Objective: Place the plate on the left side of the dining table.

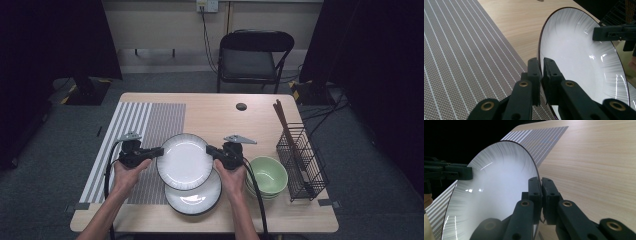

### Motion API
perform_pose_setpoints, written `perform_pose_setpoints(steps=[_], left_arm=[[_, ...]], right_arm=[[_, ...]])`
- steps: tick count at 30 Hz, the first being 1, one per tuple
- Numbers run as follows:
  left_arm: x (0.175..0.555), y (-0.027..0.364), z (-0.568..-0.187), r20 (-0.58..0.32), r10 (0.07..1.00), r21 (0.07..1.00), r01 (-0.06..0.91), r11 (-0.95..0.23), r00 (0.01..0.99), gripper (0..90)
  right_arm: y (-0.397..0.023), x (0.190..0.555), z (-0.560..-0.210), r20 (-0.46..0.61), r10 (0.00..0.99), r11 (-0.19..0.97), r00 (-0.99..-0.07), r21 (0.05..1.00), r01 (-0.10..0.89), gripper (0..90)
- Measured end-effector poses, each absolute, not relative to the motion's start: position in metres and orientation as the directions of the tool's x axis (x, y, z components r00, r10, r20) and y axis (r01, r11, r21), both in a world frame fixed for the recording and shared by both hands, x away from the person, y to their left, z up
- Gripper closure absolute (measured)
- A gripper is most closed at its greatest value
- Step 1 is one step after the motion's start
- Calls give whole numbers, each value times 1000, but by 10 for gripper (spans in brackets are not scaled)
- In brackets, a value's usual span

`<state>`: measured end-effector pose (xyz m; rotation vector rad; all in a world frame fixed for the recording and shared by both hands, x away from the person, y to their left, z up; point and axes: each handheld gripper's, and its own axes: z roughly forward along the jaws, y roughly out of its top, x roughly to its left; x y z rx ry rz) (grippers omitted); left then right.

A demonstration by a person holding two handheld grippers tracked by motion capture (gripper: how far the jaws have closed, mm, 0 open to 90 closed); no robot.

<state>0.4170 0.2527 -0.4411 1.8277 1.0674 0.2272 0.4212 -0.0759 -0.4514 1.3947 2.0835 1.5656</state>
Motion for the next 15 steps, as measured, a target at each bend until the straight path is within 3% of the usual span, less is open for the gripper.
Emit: perform_pose_setpoints(steps=[15], left_arm=[[416, 260, -423, -231, 771, 840, 521, -150, 594, 865]], right_arm=[[-68, 422, -443, 364, 741, 2, -565, 840, 543, 866]])
